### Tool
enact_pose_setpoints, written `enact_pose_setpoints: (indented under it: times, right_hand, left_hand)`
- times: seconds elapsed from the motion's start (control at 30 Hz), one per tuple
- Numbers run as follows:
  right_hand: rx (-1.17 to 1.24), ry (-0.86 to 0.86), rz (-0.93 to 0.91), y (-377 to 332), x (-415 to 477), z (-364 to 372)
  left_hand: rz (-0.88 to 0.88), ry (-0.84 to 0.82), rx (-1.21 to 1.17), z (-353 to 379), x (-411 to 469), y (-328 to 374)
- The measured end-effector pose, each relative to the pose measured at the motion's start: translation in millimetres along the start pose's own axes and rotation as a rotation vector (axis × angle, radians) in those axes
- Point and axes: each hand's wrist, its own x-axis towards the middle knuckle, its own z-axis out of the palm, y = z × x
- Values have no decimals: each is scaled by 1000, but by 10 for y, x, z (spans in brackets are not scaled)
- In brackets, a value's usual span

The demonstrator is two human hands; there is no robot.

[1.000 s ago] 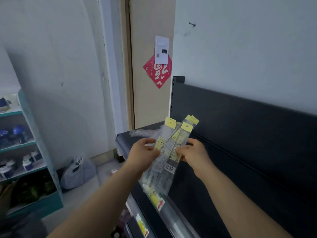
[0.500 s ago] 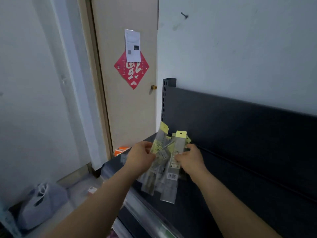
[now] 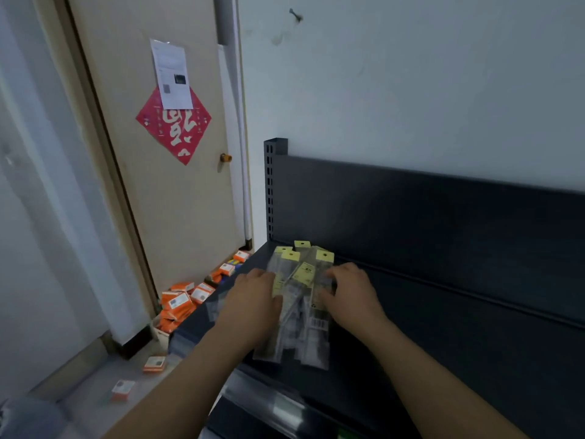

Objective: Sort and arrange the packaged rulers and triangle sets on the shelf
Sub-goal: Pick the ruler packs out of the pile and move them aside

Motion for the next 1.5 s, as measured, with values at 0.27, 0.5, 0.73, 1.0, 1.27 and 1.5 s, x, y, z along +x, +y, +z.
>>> enact_pose_setpoints:
  times: [0.27,0.5,0.73,1.0,1.27,1.5]
  right_hand:
    - [-101,119,-9,129,-511,-389]
    - [-180,235,42,534,-1121,-768]
    - [-273,316,147,1161,-1887,-1318]
    - [-328,412,332,2086,-3006,-2035]
    - [-382,536,510,2958,-4126,-2598]
    - [-419,562,688,3552,-4829,-3118]
  left_hand:
    - [291,168,-45,-15,-143,500]
    - [496,220,-90,134,-346,1106]
    - [619,173,-104,347,-713,1992]
    - [760,106,-213,740,-1413,3338]
    - [951,0,-343,1209,-2148,4694]
    - [1102,-106,-397,1478,-2472,5809]
